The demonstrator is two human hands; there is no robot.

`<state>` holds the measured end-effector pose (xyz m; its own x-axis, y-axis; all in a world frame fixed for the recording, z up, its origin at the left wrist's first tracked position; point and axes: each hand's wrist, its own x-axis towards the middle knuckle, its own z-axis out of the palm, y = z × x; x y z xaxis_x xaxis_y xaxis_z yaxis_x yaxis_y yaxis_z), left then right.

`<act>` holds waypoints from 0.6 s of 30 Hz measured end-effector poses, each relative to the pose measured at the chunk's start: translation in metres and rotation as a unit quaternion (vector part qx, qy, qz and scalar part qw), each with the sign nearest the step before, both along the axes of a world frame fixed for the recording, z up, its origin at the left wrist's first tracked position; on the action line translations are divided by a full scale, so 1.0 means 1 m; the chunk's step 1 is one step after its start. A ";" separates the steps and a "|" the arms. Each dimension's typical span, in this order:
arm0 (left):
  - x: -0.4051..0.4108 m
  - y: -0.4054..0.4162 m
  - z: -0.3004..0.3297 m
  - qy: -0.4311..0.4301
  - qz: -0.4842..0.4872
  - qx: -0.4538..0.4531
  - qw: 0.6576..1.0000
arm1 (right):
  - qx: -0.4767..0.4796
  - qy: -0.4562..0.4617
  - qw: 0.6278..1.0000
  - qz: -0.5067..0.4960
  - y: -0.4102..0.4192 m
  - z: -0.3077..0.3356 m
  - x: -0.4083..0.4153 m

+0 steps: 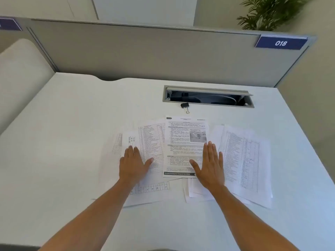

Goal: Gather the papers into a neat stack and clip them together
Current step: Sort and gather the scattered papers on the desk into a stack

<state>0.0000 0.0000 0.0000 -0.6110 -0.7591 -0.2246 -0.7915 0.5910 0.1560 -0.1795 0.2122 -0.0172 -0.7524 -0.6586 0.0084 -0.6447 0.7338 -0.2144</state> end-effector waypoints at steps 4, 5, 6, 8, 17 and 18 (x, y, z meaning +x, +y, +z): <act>-0.003 0.009 -0.002 -0.031 0.039 -0.014 0.999 | 0.049 -0.060 0.997 -0.024 0.004 -0.012 0.010; -0.005 0.010 -0.001 -0.030 0.043 -0.010 0.999 | 0.052 -0.069 0.996 -0.026 0.004 -0.014 0.011; -0.007 0.012 0.000 -0.026 0.051 0.003 0.998 | 0.061 -0.076 0.995 -0.026 0.005 -0.016 0.013; -0.013 0.012 0.004 -0.004 0.081 0.045 0.996 | 0.074 -0.080 0.994 -0.026 0.006 -0.019 0.014; -0.032 0.014 0.010 0.056 0.188 0.142 0.970 | 0.057 -0.109 0.988 -0.091 -0.006 -0.011 0.008; -0.034 0.013 0.009 0.059 0.199 0.151 0.966 | 0.062 -0.112 0.987 -0.093 -0.008 -0.010 0.006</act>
